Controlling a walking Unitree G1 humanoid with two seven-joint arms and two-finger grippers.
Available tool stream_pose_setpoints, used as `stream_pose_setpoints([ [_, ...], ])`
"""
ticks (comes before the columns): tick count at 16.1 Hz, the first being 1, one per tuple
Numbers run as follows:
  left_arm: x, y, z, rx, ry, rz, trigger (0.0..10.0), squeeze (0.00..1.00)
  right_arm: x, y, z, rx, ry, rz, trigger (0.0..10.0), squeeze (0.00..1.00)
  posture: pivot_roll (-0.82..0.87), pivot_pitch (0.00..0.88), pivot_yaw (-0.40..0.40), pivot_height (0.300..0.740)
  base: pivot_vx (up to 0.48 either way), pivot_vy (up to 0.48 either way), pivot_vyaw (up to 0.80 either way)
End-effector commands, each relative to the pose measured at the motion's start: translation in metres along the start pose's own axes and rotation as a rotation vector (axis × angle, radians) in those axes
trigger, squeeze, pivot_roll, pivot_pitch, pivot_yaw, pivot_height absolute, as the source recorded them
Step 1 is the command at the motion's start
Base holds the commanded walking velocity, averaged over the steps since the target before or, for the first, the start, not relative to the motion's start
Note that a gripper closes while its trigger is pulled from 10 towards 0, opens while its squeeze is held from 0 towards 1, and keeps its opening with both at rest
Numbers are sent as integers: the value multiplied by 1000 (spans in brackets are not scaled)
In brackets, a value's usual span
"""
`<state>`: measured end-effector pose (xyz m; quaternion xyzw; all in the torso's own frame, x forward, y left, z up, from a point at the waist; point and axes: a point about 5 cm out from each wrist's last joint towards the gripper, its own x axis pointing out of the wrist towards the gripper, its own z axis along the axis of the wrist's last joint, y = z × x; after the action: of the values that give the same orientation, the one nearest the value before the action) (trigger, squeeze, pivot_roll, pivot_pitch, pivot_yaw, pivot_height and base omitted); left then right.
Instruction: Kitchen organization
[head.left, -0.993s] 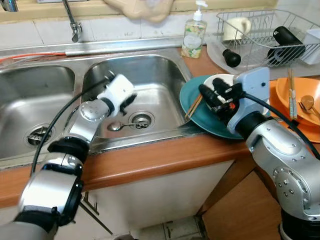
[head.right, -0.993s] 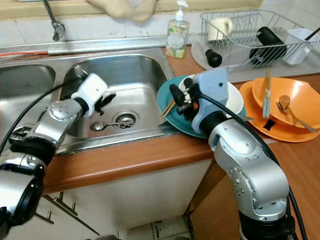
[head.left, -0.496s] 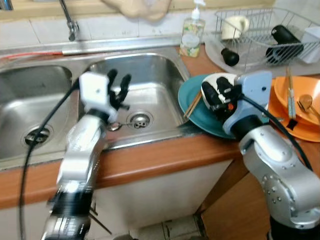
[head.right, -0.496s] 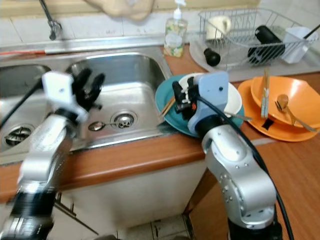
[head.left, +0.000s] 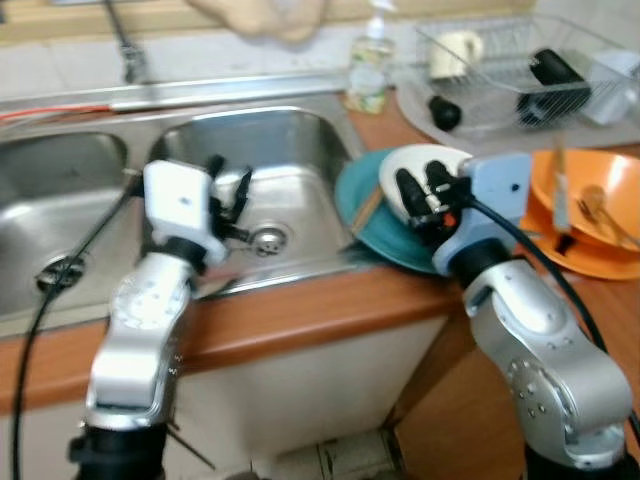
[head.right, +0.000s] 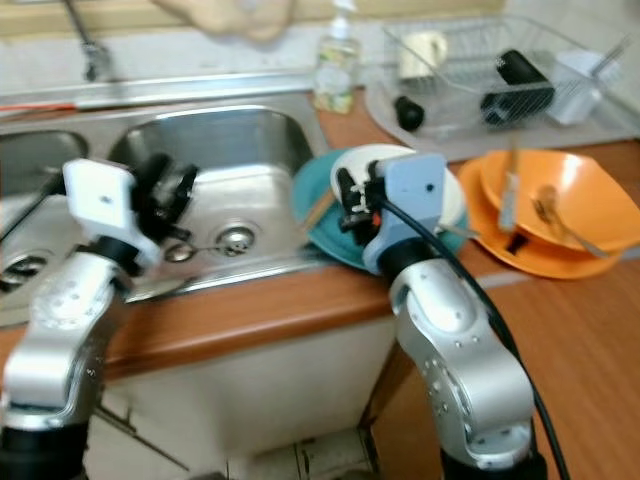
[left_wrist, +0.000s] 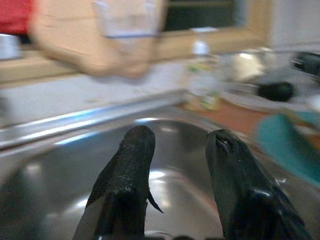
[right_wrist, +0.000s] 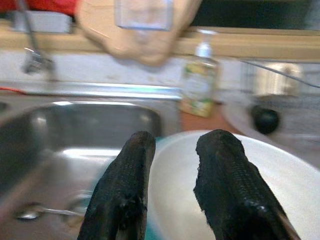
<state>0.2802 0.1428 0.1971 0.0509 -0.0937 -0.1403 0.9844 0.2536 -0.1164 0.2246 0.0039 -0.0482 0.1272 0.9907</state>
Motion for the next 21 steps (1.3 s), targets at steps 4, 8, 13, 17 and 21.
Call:
stream_pose_setpoints([
  [4,-1,0,4,-22,12,9,10000,0,-2,0,2,36,-16,-21,10000,0,-123,0,34,740,0,239,-400],
  [8,-2,-3,3,-43,24,35,10000,0,-3,1,7,17,-50,-8,10000,0,-125,0,30,740,0,-360,-309],
  [13,-5,-6,2,-32,34,37,10000,0,-3,3,8,-4,-45,23,10000,0,-123,0,24,740,0,0,0],
  [17,-5,-5,1,-56,37,58,10000,0,-4,0,9,-7,-50,2,10000,0,-125,0,27,740,0,-71,0],
  [21,-7,-6,3,-56,24,37,10000,0,-7,-1,8,-4,-45,-8,10000,0,-126,0,27,740,63,0,0],
])
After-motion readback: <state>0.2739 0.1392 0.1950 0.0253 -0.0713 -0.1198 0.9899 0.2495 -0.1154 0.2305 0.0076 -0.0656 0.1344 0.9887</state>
